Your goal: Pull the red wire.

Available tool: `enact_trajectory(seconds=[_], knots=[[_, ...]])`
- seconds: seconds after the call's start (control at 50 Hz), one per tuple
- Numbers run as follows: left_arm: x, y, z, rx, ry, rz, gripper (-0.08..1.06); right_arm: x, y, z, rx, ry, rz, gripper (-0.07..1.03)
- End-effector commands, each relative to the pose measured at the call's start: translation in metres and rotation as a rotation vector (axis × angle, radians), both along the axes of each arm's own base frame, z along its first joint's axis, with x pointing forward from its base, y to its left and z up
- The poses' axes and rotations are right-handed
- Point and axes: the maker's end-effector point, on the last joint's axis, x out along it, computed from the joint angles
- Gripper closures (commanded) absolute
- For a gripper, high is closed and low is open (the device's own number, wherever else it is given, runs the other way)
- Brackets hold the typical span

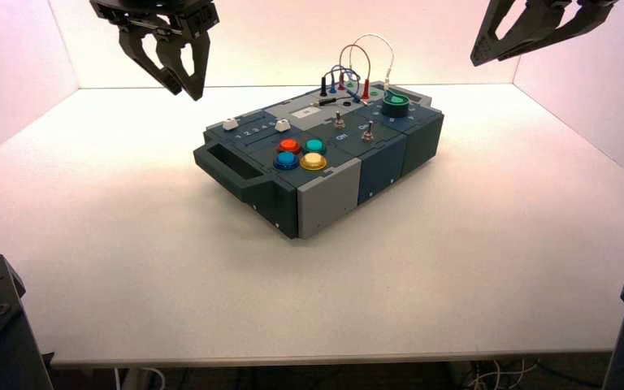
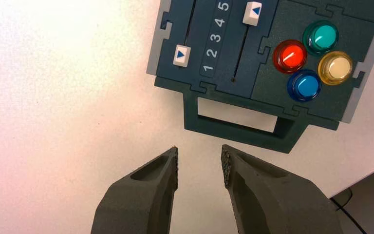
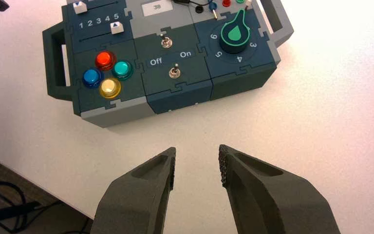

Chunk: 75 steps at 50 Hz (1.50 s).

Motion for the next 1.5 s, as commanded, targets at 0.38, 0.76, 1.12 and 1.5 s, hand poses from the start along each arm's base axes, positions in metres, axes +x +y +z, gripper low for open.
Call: enact_trajectory(seconds=[0.38,0.76,1.12,1.5], knots=[[0.001,-0.001,0.003,0.0,-0.013,-0.011,0.48,0.002,0.006,0.007,0.016,-0.021,0.015,0.48],[0.008,-0.005,0.014,-0.026,-0.066,-0.012,0.48,0.044,0.021,0.024,-0.06,-0.022,0.046,0.48],[0.011,-0.006,0.041,-0.083,-0.183,-0.007,0.48,0.136,0.062,-0.002,-0.16,0.074,0.058,0.53],[0.004,-0.012,0.059,-0.131,-0.272,-0.031,0.48,0.207,0.084,-0.02,-0.204,0.133,0.034,0.53]])
